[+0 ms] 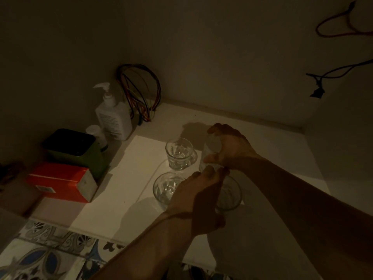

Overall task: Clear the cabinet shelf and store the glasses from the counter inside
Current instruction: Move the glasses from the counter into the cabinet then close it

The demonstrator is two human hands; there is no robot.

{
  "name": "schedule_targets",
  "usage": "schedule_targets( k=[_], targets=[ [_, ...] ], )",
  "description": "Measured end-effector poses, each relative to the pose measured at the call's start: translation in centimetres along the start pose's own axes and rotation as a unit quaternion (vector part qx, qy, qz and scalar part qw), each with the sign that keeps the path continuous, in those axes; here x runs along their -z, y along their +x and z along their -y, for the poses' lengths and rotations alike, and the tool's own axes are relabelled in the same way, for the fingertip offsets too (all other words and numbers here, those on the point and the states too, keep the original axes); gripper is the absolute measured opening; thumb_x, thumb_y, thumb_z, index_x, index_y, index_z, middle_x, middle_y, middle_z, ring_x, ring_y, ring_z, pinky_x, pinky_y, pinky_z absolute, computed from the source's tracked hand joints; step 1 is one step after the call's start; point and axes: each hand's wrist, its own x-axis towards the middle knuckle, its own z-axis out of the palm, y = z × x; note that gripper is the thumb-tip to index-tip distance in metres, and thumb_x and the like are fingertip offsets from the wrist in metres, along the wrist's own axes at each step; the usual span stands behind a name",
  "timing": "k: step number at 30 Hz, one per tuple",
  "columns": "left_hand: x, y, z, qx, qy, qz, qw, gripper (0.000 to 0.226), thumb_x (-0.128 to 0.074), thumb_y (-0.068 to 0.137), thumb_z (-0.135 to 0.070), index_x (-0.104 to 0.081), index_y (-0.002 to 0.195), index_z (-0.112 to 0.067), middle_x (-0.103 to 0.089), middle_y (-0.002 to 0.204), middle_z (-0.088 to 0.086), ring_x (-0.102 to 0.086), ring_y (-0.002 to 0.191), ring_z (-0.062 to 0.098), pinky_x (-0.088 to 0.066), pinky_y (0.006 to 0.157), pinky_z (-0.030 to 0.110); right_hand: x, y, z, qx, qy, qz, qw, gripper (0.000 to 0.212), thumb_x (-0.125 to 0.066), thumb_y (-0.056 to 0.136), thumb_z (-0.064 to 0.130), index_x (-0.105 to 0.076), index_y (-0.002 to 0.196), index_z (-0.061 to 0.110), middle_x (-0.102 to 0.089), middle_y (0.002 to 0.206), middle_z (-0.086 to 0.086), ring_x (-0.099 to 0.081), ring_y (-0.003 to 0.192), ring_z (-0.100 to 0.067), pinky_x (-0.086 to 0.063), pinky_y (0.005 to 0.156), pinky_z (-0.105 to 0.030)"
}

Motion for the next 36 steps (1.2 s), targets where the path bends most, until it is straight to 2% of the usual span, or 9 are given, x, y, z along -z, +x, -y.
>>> schedule_targets(
  k=[8,12,15,17,20,25,30,33,36],
  targets=[
    [0.3,0.5,0.2,-0.019,0.016,0.034,0.999,0.111,-0.085,0.061,-0.044,-0.019,0.150,-0.036,-0.044,0.139,0.000,-0.054,0.114,0.029,-0.051,0.090,0.042,0.0,0.0,-0.3,0.001,0.000,0.017,1.000,0.090,-0.088,0.063,0.051,-0.042,0.138,0.030,-0.048,0.135,0.002,-0.049,0.122,-0.021,-0.043,0.092,-0.031],
    [0.3,0.3,0.5,-0.029,0.017,0.035,0.999,0.112,-0.083,0.064,-0.051,-0.013,0.150,-0.039,-0.042,0.135,-0.001,-0.054,0.111,0.027,-0.053,0.086,0.041,0.4,-0.8,-0.1,-0.004,0.006,-0.008,1.000,0.081,-0.068,0.077,0.066,-0.041,0.144,0.029,-0.048,0.141,-0.001,-0.048,0.127,-0.023,-0.042,0.099,-0.035],
    [0.6,0.1,0.4,-0.018,0.017,0.055,0.998,0.115,-0.074,0.065,-0.071,-0.006,0.153,-0.040,-0.041,0.140,-0.001,-0.051,0.117,0.024,-0.050,0.089,0.038,0.8,-1.9,0.2,-0.022,0.020,-0.054,0.998,0.064,-0.052,0.092,0.060,-0.044,0.144,0.023,-0.050,0.141,-0.006,-0.049,0.127,-0.027,-0.041,0.101,-0.037],
    [1.4,-0.2,-0.1,-0.008,0.024,0.025,0.999,0.105,-0.059,0.068,-0.083,-0.016,0.153,-0.038,-0.047,0.138,-0.003,-0.055,0.114,0.021,-0.046,0.088,0.033,1.0,-2.8,0.7,-0.037,0.024,-0.081,0.996,0.058,-0.041,0.098,0.059,-0.048,0.141,0.021,-0.053,0.138,-0.008,-0.052,0.124,-0.028,-0.042,0.100,-0.038],
    [3.5,-0.7,-0.5,-0.006,0.016,-0.035,0.999,0.077,-0.043,0.080,-0.082,-0.040,0.142,-0.036,-0.057,0.126,-0.005,-0.060,0.107,0.020,-0.047,0.083,0.030,1.4,-4.4,1.4,-0.052,0.001,-0.102,0.993,0.057,-0.029,0.100,0.059,-0.056,0.133,0.021,-0.058,0.129,-0.009,-0.058,0.115,-0.029,-0.043,0.090,-0.037],
    [6.8,-1.0,-0.6,0.031,0.086,-0.058,0.994,0.060,-0.026,0.094,-0.068,-0.047,0.137,-0.032,-0.057,0.131,-0.003,-0.053,0.115,0.021,-0.044,0.092,0.037,3.1,-6.7,2.0,-0.081,-0.023,-0.122,0.989,0.056,-0.025,0.102,0.056,-0.058,0.127,0.018,-0.061,0.120,-0.010,-0.059,0.108,-0.029,-0.049,0.085,-0.041],
    [7.9,-0.8,-1.0,0.074,0.136,0.009,0.988,0.067,-0.019,0.096,-0.066,-0.033,0.151,-0.031,-0.033,0.158,0.000,-0.026,0.145,0.023,-0.020,0.118,0.040,4.4,-9.9,2.8,-0.119,-0.068,-0.058,0.989,0.060,-0.023,0.101,0.058,-0.048,0.140,0.019,-0.052,0.136,-0.012,-0.049,0.124,-0.032,-0.042,0.100,-0.046],
    [8.5,-1.1,-1.3,0.096,0.150,0.075,0.981,0.070,-0.015,0.096,-0.067,-0.018,0.156,-0.033,-0.012,0.166,-0.001,-0.005,0.152,0.022,-0.004,0.122,0.043,5.1,-11.9,3.4,-0.129,-0.087,-0.023,0.988,0.063,-0.021,0.100,0.059,-0.043,0.144,0.020,-0.049,0.139,-0.013,-0.046,0.126,-0.034,-0.040,0.102,-0.047],
    [9.5,-1.6,-2.0,0.105,0.149,0.105,0.978,0.069,-0.016,0.096,-0.068,-0.014,0.157,-0.035,-0.006,0.166,-0.004,-0.001,0.152,0.020,-0.003,0.122,0.042,5.6,-13.6,4.2,-0.135,-0.100,-0.007,0.986,0.064,-0.020,0.099,0.060,-0.041,0.145,0.020,-0.048,0.141,-0.013,-0.045,0.128,-0.034,-0.038,0.105,-0.048]
  ],
)
